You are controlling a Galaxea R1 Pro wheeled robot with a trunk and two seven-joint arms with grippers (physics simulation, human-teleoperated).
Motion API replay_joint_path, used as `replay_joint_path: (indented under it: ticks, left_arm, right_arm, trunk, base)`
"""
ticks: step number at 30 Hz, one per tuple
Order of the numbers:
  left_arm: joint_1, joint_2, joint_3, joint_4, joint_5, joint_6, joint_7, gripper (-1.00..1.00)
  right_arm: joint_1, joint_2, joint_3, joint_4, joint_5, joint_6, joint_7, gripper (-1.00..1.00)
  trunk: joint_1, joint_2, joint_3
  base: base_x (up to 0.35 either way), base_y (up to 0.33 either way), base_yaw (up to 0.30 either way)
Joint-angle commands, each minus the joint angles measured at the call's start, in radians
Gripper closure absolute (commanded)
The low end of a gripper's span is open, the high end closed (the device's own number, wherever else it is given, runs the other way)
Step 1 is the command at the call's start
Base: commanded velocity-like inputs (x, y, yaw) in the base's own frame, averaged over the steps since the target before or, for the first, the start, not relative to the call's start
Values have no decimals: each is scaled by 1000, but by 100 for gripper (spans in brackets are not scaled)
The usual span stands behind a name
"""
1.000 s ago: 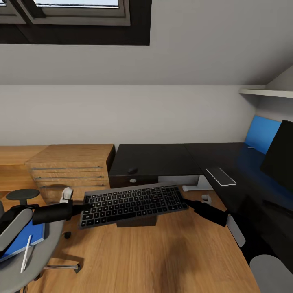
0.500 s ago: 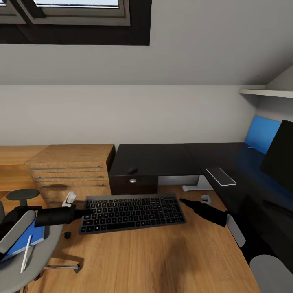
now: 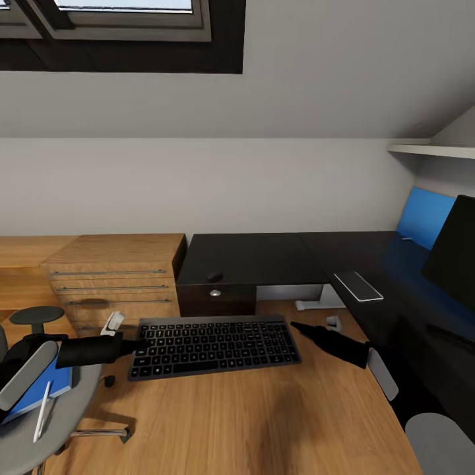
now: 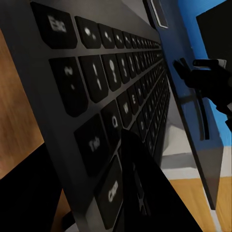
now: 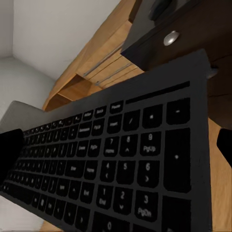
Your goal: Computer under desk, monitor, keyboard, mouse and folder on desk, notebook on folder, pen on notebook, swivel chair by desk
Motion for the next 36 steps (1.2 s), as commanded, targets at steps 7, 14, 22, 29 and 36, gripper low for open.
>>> replay_joint_path:
  ticks: [7, 14, 22, 29, 36]
  left_arm:
    - [-1, 2, -2, 0, 1, 4, -16, 100]
    - [-1, 9, -2, 0, 0, 3, -19, 100]
    - [-1, 13, 1, 3, -56, 2, -19, 100]
    - [-1, 25, 6, 3, -85, 2, -21, 100]
    - [-1, 42, 5, 3, -88, 2, -38, 100]
  right_arm:
    - [-1, -1, -3, 0, -5, 20, 14, -100]
    - [-1, -3, -5, 1, -6, 23, 19, -100]
    - [-1, -4, -6, 11, -6, 23, 20, -100]
    - [-1, -5, -8, 28, -6, 23, 20, -100]
    - [-1, -5, -8, 30, -7, 23, 20, -100]
  trunk:
    - [0, -1, -1]
    - [0, -1, -1]
    - [0, -1, -1]
    - [0, -1, -1]
    - [0, -1, -1]
  base:
    - [0, 0, 0]
    - [0, 0, 0]
    - [0, 0, 0]
    - [0, 0, 0]
    - [0, 0, 0]
